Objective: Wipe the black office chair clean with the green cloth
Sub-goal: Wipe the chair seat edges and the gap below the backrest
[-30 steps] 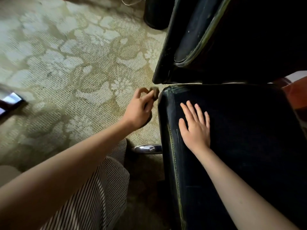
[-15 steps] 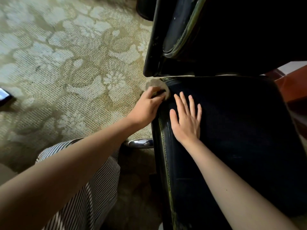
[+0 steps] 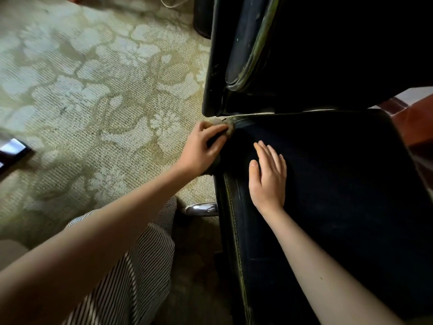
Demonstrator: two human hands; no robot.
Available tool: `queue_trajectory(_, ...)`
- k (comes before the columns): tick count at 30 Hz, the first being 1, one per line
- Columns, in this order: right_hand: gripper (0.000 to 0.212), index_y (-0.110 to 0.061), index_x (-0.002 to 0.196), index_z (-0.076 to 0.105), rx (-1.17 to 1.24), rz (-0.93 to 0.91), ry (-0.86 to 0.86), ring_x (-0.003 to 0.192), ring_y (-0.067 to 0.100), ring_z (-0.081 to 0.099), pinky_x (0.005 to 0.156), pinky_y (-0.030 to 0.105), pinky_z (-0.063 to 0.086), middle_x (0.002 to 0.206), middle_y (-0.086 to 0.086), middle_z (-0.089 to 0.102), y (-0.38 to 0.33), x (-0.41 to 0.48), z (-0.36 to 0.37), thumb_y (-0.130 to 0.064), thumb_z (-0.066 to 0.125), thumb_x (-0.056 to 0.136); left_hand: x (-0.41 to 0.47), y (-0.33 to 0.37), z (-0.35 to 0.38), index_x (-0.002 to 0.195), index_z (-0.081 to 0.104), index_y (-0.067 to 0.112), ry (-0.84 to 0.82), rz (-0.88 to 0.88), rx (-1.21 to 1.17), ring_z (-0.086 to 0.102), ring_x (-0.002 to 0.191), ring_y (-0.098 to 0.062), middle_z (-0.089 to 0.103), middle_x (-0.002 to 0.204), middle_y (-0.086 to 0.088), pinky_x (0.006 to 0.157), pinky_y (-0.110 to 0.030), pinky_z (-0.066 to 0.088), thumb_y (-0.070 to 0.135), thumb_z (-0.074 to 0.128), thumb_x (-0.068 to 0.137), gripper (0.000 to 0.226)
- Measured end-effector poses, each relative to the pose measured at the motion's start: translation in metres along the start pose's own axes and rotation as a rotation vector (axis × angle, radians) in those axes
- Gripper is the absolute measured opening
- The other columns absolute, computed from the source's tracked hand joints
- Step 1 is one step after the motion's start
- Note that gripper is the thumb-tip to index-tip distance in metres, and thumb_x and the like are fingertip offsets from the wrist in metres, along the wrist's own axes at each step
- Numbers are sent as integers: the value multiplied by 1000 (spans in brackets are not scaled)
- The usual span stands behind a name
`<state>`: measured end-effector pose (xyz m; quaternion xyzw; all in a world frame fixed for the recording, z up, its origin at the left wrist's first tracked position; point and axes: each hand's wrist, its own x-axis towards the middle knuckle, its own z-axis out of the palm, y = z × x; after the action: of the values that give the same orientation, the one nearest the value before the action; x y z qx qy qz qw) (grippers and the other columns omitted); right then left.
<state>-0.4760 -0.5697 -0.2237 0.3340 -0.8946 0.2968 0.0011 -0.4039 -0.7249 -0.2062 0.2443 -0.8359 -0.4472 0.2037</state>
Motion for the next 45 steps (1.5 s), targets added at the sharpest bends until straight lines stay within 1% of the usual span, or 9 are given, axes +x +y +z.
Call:
queue_trajectory(4,56,-9,134,51,-5,-3,16,133,21,37,113,30,10,139,4,50,2,1,2,-35,28,90,24,-14,19,122,61,21,-35,-56,158,33,119,-31,48,121,-11,100,-25,20,32,51,93,32)
queue_trajectory(7,56,-11,135,49,-23,-6,15,134,19,35,113,28,8,140,3,50,2,2,3,-37,28,90,30,-20,20,123,60,15,-57,1,102,28,131,-26,37,139,-16,106,-23,15,29,50,94,34)
queue_trajectory(11,56,-11,135,49,-35,-9,13,134,19,35,112,29,9,140,3,49,2,1,3,-37,28,90,30,-17,24,115,63,2,45,59,189,56,100,-31,55,111,-23,89,-27,42,25,47,92,36)
queue_trajectory(16,55,-12,134,51,-57,-17,15,133,19,35,112,34,12,140,3,49,2,2,3,-36,28,90,27,-8,31,105,67,-1,104,79,245,57,86,-36,57,99,-23,77,-27,39,27,39,89,43)
queue_trajectory(24,52,-12,128,57,-48,-27,40,131,21,41,111,37,18,137,3,53,3,4,3,-35,29,92,-15,-2,25,107,69,9,-198,317,259,56,87,-35,55,102,-20,75,-39,51,27,40,88,39)
queue_trajectory(28,49,-9,126,59,7,-32,62,129,22,43,110,36,20,134,6,55,5,4,4,-31,31,92,-32,-5,18,108,68,8,-319,444,247,55,90,-28,55,105,-19,82,-30,45,27,41,90,37)
queue_trajectory(34,46,-3,123,59,91,-43,121,120,16,41,105,32,24,130,12,57,6,4,3,-24,36,90,6,-11,17,107,67,0,56,76,25,43,99,-16,49,107,-26,89,-12,29,17,51,89,29)
queue_trajectory(39,46,-5,121,62,43,-54,95,122,22,45,106,38,27,128,9,60,7,4,4,-27,35,89,17,-14,23,113,65,2,83,32,15,38,103,-13,47,112,-21,90,1,22,11,55,89,27)
queue_trajectory(45,46,-8,120,63,19,-50,80,123,25,47,108,41,27,129,6,59,7,3,4,-29,35,90,6,-15,31,102,70,1,25,119,107,54,97,-35,55,104,-25,90,-27,35,21,51,88,31)
